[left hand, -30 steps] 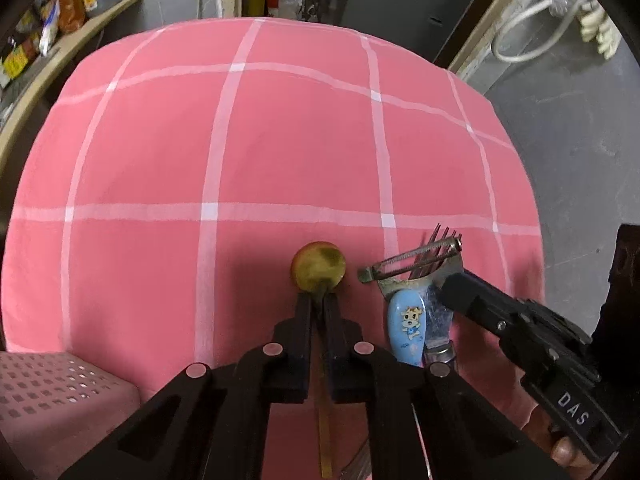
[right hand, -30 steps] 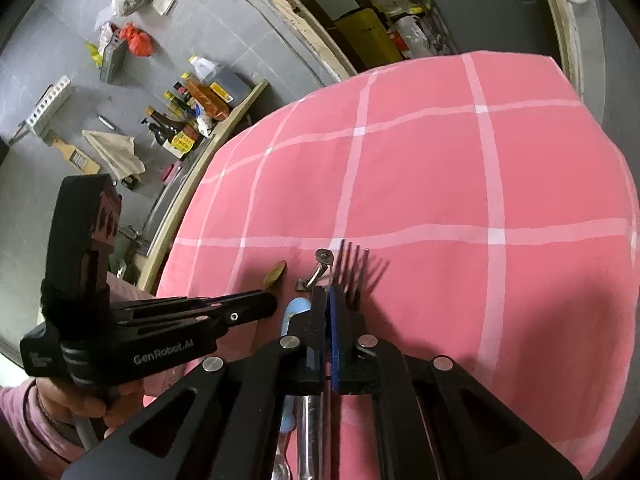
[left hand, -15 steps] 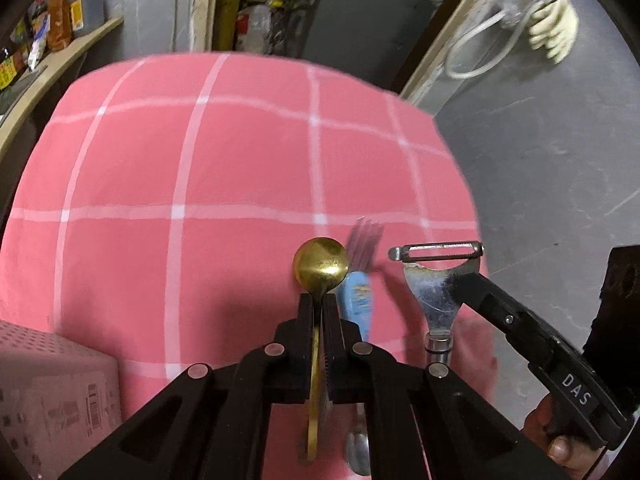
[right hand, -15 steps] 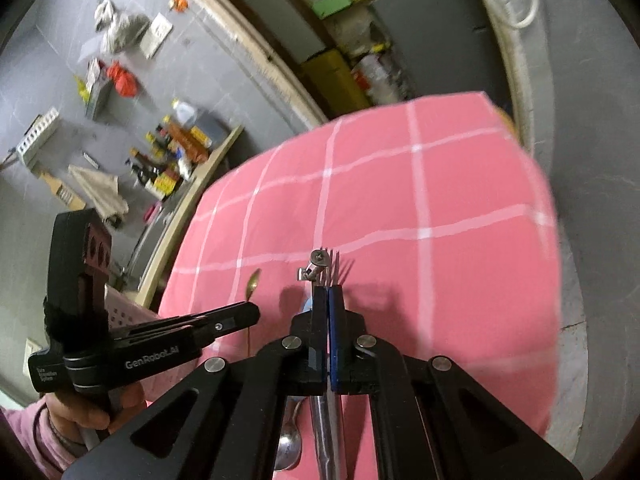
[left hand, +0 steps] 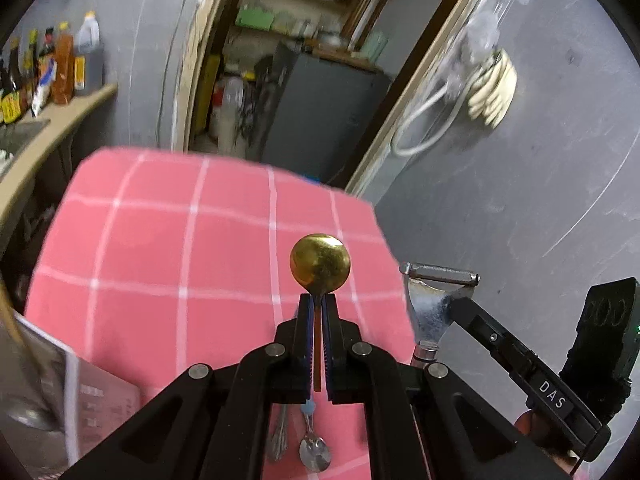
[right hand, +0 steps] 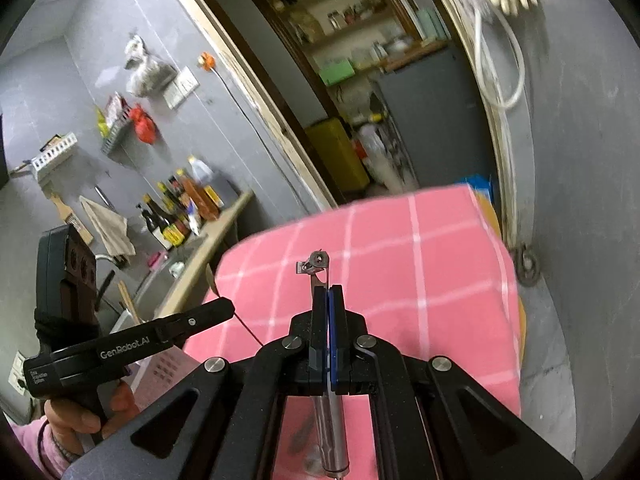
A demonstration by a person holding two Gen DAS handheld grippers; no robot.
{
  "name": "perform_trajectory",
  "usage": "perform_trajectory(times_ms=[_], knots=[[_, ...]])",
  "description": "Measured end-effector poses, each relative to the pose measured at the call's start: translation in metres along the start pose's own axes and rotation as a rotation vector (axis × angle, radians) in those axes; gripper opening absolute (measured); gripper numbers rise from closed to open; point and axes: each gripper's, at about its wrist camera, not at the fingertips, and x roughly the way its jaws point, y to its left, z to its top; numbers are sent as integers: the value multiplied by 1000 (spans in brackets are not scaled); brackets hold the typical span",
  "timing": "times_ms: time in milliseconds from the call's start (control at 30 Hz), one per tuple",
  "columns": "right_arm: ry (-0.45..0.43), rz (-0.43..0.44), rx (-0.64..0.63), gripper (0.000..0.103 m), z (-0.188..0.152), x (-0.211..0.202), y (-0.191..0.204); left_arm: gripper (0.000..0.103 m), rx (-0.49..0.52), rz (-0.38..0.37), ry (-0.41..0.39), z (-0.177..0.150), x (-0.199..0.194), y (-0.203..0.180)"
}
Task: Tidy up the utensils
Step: 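Lift the gold spoon with the left tool while the right tool carries the peeler over the caddy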
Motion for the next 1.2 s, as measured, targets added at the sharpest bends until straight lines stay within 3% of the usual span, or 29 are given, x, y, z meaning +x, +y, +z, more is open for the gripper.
perform_trajectory(times_ms=[400, 667, 933, 1200], knots=[[-175, 139, -54, 1, 37, -22, 98, 4, 11, 48, -182, 31, -111, 32], [-219, 267, -78, 1, 28, -4, 173, 4, -1, 117, -257, 33, -173, 77], [-188, 331, -101, 1, -6, 18, 218, 4, -21, 150, -239, 17, -192, 111], [-136, 300, -123, 1, -40, 33, 213, 4, -7, 151, -199, -5, -177, 123]])
